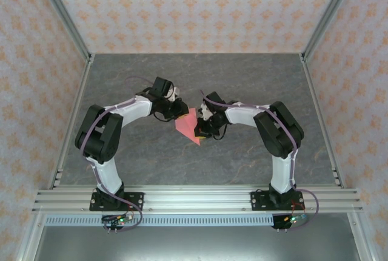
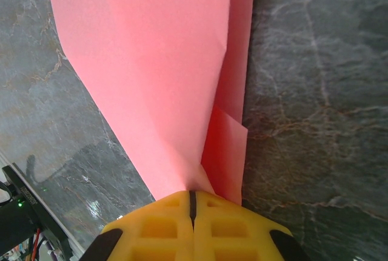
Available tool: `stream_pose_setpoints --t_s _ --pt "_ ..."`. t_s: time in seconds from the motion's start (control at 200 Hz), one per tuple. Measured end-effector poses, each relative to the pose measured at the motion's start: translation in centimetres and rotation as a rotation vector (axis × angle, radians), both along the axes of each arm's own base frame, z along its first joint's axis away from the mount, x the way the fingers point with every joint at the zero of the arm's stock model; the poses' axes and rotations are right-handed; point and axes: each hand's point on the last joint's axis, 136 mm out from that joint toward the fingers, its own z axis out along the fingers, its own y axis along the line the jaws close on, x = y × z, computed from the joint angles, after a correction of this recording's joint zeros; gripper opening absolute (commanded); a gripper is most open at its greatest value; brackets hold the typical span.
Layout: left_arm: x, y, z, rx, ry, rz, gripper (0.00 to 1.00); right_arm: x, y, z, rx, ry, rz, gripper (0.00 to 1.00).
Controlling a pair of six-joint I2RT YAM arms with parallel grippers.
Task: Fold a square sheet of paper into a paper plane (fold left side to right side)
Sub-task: Fourth fold the wing at the center of the table.
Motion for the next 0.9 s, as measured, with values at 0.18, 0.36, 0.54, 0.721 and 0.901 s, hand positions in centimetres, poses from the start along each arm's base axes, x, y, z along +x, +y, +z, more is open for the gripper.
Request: stream_pose_setpoints --t_s 0.18,0.36,0.54,0.721,0.901 --pt "-2.7 -1.6 -1.9 -0.01 0.061 -0.063 0.08 0.0 0.0 0.0 -0.001 0.0 0.001 0.01" --pt "-3.2 -2.5 -2.7 -0.028 0.084 -0.085 0.06 0.0 0.0 0.0 -0.001 -0.001 0.002 0.01" --pt "-3.3 -2.7 -3.4 -0.028 0.095 -0.09 0.05 0.0 0.0 0.0 -0.001 -0.003 0.004 0.01" --pt "-3.7 -3.2 -4.5 -0.04 0.116 -0.095 0.04 0.0 0.0 0.0 -0.003 -0.001 0.008 0.01" --pt "-3.7 -3.2 -5.4 -0.045 0.126 -0.092 0.03 0.0 0.0 0.0 -0.009 -0.001 0.015 0.01"
